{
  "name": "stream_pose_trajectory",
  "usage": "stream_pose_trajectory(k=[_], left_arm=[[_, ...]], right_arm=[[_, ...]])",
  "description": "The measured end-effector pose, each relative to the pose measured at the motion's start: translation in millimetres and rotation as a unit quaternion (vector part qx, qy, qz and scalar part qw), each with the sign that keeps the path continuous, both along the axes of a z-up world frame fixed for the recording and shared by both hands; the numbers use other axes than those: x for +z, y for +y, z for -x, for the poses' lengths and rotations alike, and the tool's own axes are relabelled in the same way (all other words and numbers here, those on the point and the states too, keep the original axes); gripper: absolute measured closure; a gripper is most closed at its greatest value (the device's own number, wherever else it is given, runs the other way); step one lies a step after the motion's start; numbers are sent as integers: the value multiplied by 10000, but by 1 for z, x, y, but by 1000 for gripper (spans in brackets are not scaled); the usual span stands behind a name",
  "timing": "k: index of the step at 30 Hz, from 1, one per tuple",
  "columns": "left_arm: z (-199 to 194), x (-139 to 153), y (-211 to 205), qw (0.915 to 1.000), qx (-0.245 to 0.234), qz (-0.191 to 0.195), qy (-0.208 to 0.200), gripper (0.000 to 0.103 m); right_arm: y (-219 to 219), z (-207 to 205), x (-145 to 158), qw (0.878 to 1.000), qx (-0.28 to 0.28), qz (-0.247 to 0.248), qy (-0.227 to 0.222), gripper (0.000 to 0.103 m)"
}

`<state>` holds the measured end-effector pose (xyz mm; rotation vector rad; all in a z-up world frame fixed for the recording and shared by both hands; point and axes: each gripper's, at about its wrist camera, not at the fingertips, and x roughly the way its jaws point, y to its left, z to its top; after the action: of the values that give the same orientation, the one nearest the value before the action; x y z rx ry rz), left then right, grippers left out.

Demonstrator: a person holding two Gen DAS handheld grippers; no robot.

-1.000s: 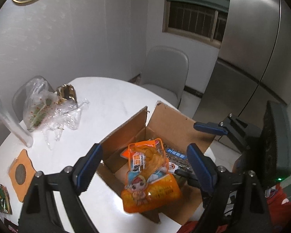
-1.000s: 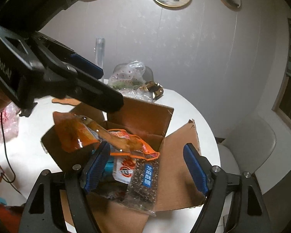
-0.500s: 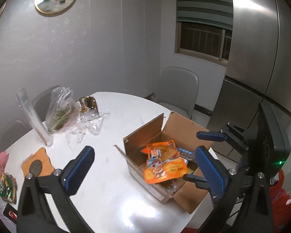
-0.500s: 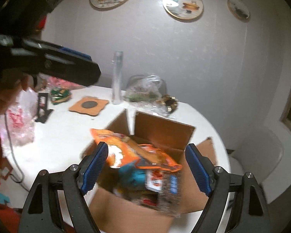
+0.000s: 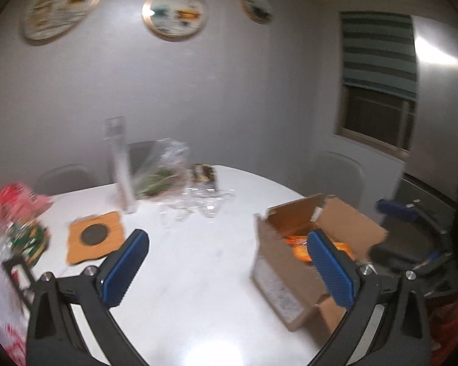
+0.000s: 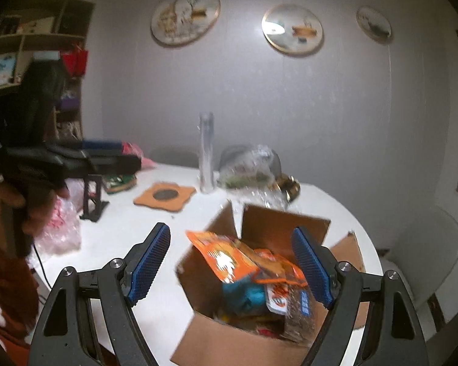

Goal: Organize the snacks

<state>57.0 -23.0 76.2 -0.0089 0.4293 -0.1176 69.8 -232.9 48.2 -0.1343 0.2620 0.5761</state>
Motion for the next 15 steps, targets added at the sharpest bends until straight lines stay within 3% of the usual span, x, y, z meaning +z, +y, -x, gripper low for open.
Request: stream_pose_trajectory(k=[4,7,9,15], left_arm=[[14,-20,7,9968,766,-183,-162,1],[21,-33,10,9916,1241,-289,-234,1],[23,-38,12,9891,1413,-330,-259,1],[25,-49,17,9864,1583,-368,-246,1]], right_arm=[[2,5,1,9994,35,-126,-328,11],[3,3,-1,9985,133,-244,-478,8],[3,3,-5,9974,231,-355,-582,0],[7,0,-17,9961,368,-490,-635,0]])
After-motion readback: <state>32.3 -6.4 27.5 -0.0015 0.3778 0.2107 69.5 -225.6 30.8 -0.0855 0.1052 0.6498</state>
